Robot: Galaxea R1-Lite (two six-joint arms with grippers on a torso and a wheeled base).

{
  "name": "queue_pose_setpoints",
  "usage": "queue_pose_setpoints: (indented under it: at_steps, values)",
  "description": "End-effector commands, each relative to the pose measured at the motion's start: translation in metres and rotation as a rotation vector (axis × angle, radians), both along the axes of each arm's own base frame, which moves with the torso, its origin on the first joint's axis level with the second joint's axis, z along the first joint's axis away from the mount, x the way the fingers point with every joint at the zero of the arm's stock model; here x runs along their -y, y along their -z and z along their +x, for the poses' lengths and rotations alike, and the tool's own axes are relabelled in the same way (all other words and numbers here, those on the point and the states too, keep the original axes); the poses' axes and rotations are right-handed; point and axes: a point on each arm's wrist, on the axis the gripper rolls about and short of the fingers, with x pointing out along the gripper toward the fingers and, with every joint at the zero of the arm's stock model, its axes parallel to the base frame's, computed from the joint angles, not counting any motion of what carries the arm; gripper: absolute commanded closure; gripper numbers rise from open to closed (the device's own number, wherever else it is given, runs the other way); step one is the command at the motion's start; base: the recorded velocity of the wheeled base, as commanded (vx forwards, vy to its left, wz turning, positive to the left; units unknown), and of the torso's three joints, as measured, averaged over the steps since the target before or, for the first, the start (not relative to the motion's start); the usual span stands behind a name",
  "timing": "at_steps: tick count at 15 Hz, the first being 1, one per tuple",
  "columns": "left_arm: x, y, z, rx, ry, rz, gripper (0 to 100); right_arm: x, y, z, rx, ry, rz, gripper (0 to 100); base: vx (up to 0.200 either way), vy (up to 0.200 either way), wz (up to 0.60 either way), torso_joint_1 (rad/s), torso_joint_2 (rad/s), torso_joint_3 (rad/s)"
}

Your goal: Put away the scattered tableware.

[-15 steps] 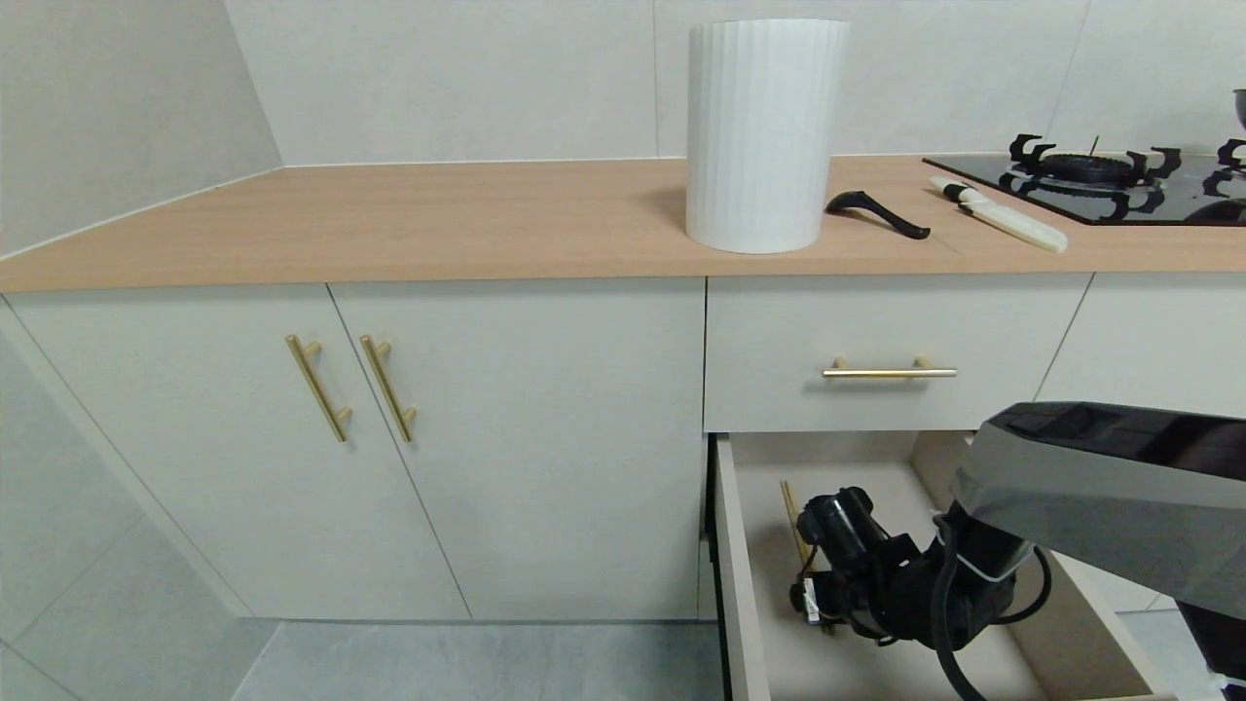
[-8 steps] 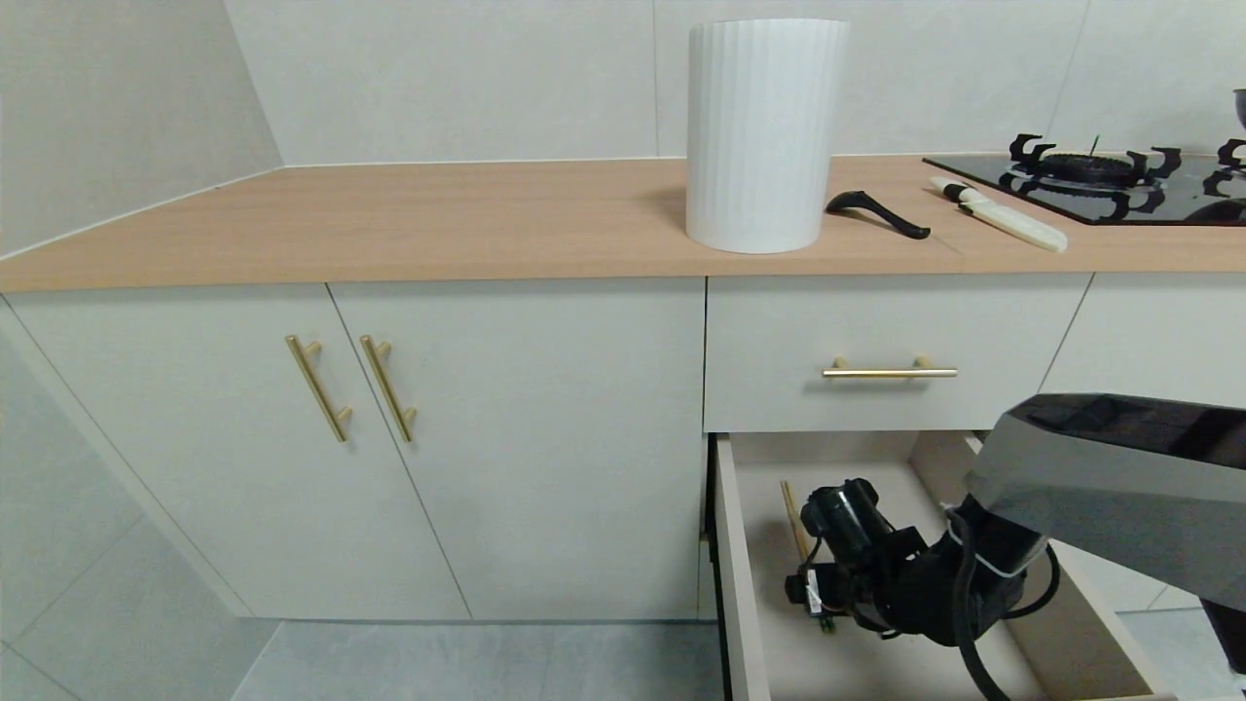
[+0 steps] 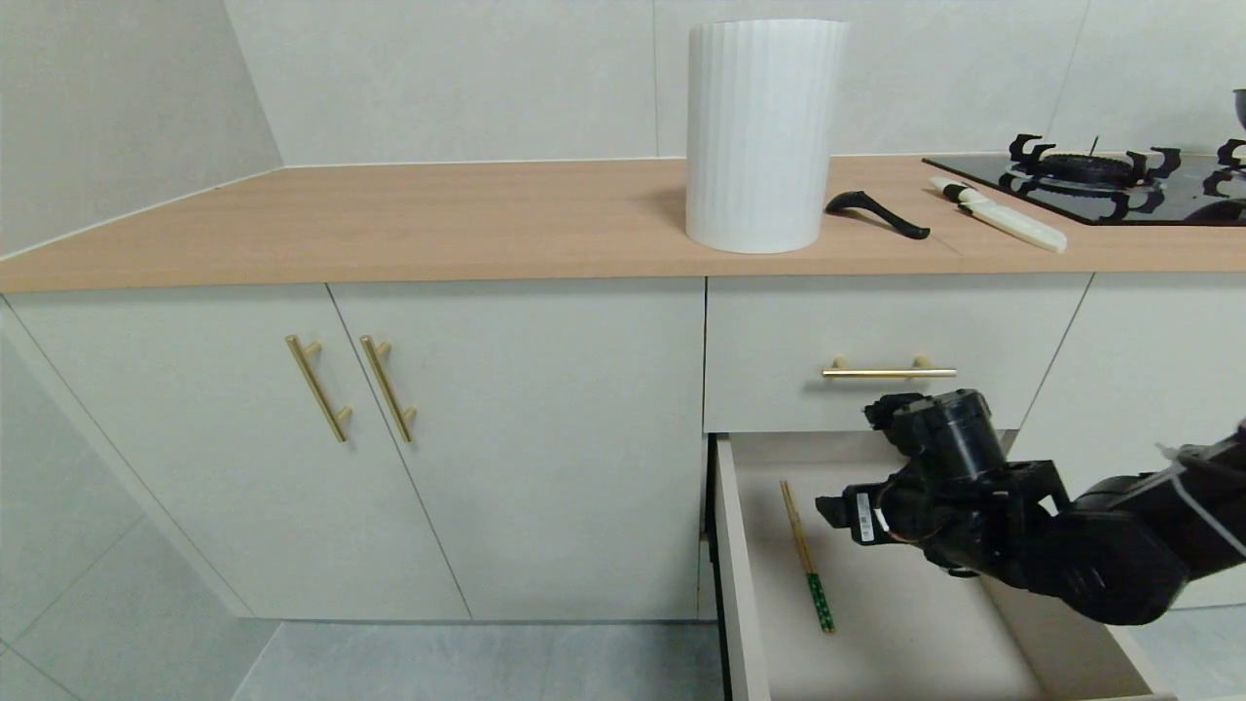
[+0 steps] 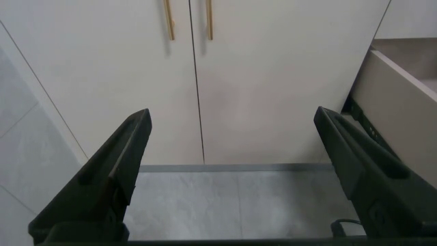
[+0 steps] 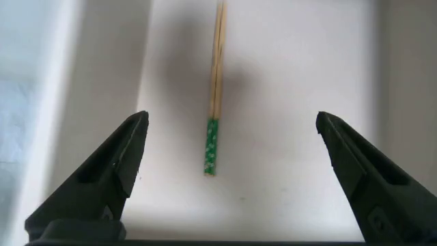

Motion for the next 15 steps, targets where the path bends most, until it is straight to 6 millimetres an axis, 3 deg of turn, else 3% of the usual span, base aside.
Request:
queue_pose_setpoints:
  at_steps: [1,6,12,15]
  values:
    - [0.0,0.0,0.0,-0.001,0.0,0.0,0,0.013,-0.041,-0.018,0.115,-0.006,0.033,0,0.0,0.0,0.0,0.0,0.0,0.0]
    - [0.0,0.0,0.0,-0.003,0.0,0.0,0,0.03,-0.059,-0.019,0.173,0.024,0.027,0,0.0,0.0,0.0,0.0,0.0,0.0]
    - [0.0,0.0,0.0,0.0,0.0,0.0,0,0.033,-0.061,-0.019,0.181,0.034,0.03,0,0.0,0.0,0.0,0.0,0.0,0.0]
    - [0.0,0.0,0.0,0.0,0.0,0.0,0,0.033,-0.061,-0.019,0.18,0.034,0.03,0,0.0,0.0,0.0,0.072,-0.24,-0.23]
